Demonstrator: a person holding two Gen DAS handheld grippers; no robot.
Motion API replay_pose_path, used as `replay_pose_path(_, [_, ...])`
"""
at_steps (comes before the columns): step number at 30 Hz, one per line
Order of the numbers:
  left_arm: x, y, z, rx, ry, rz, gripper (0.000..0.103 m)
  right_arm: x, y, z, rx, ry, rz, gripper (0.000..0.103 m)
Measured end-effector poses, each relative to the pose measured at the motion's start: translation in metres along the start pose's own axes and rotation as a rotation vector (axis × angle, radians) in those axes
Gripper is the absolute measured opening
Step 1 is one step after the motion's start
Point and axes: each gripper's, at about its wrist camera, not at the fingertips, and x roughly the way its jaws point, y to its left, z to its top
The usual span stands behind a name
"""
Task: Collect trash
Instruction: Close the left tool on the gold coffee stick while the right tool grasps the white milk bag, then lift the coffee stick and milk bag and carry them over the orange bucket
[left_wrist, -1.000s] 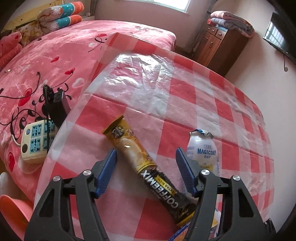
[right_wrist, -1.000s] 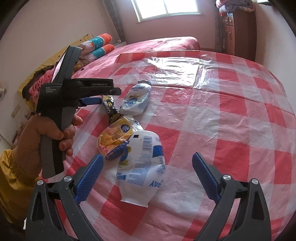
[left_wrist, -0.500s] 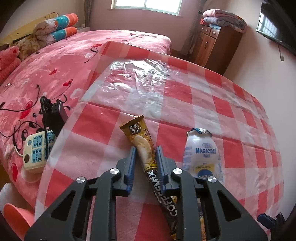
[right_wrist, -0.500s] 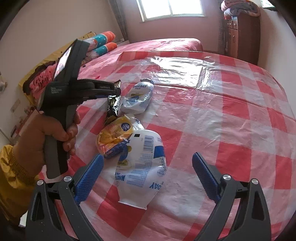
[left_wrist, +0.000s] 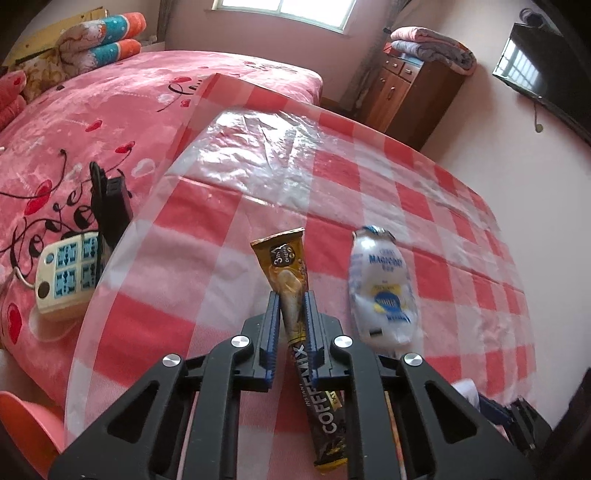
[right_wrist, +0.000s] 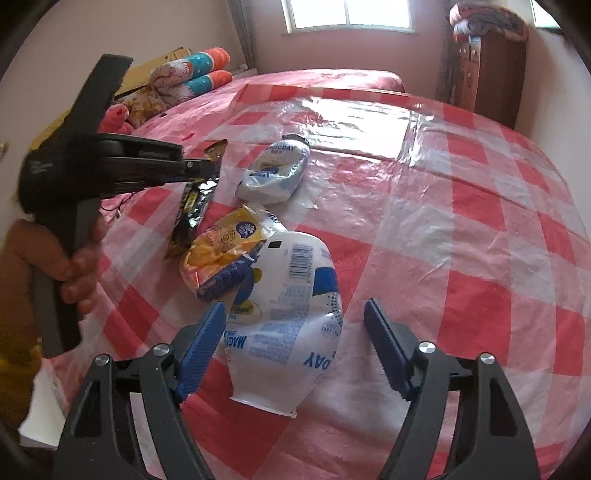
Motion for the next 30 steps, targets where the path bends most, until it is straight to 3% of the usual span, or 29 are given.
replay_pose_path(6, [-0.014, 0.004, -0.018, 0.018, 0.048, -0.042, 0.014, -0.003, 0.007, -0.005, -0.054, 0.002, -0.030, 0.054])
replay_pose_path(11, [-0.023, -0.001, -0.034, 0.074, 0.088, -0.012, 0.015, -0.008, 0.005, -0.012, -0.058, -0.001, -0.019, 0.054])
replay_pose_path(16, [-0.026, -0.015, -0.047, 0.144, 0.107, 0.056, 0.045, -0.015, 0.005, -0.019, -0.061, -0.011, -0.014, 0.054])
replay_pose_path(24, [-0.030, -0.036, -0.072, 0.275, 0.101, 0.165, 0.045, -0.021, 0.006, -0.028, -0.055, -0.019, 0.002, 0.054])
replay_pose_path(30, [-0.040, -0.043, -0.088, 0.312, 0.070, 0.169, 0.029, -0.025, 0.005, -0.031, -0.037, -0.028, 0.012, 0.054])
